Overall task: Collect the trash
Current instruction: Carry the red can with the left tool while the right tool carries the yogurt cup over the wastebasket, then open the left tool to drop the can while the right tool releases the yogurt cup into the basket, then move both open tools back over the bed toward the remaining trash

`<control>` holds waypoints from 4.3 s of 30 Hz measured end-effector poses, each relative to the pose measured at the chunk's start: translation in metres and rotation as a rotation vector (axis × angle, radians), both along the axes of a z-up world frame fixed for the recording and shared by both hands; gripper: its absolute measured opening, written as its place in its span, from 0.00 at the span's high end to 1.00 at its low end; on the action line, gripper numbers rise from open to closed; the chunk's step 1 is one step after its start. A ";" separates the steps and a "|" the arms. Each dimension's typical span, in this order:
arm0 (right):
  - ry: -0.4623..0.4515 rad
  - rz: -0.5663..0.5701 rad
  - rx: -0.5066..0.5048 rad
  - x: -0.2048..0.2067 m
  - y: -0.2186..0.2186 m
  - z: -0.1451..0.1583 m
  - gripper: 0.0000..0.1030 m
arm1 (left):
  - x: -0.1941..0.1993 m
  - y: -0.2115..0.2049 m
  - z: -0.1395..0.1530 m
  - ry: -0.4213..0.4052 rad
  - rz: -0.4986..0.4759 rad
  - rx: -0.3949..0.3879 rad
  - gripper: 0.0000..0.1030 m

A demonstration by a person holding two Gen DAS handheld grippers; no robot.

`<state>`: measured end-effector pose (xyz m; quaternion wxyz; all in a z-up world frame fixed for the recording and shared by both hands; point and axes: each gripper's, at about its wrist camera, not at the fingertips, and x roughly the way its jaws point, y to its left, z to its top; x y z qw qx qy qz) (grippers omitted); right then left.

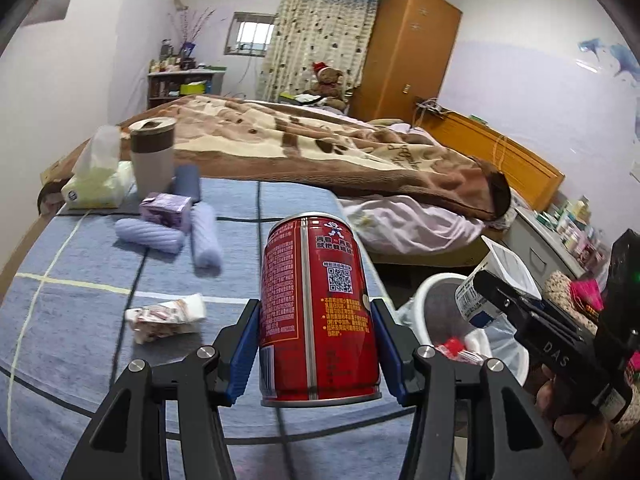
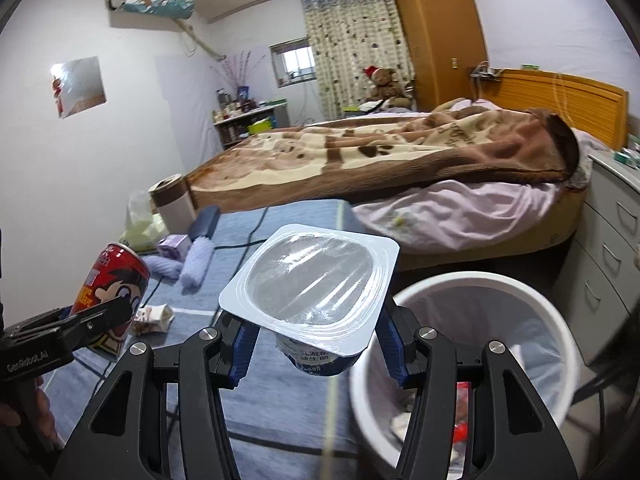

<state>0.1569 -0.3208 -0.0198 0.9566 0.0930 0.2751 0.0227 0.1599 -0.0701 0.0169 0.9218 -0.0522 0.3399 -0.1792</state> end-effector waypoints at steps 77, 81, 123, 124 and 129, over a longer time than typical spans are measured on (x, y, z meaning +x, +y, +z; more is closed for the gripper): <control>0.187 -0.117 -0.027 -0.007 -0.089 -0.042 0.29 | -0.004 -0.124 -0.042 0.054 -0.171 0.044 0.23; 0.166 -0.112 -0.029 -0.004 -0.083 -0.036 0.29 | 0.000 -0.119 -0.038 0.043 -0.157 0.054 0.23; 0.070 0.113 -0.053 0.059 0.034 -0.005 0.29 | 0.042 0.041 -0.014 -0.025 0.103 0.062 0.23; 0.072 0.126 -0.057 0.062 0.040 -0.005 0.29 | 0.043 0.048 -0.015 -0.026 0.112 0.057 0.23; 0.083 0.162 -0.068 0.076 0.059 -0.008 0.29 | 0.053 0.078 -0.021 -0.010 0.157 0.064 0.23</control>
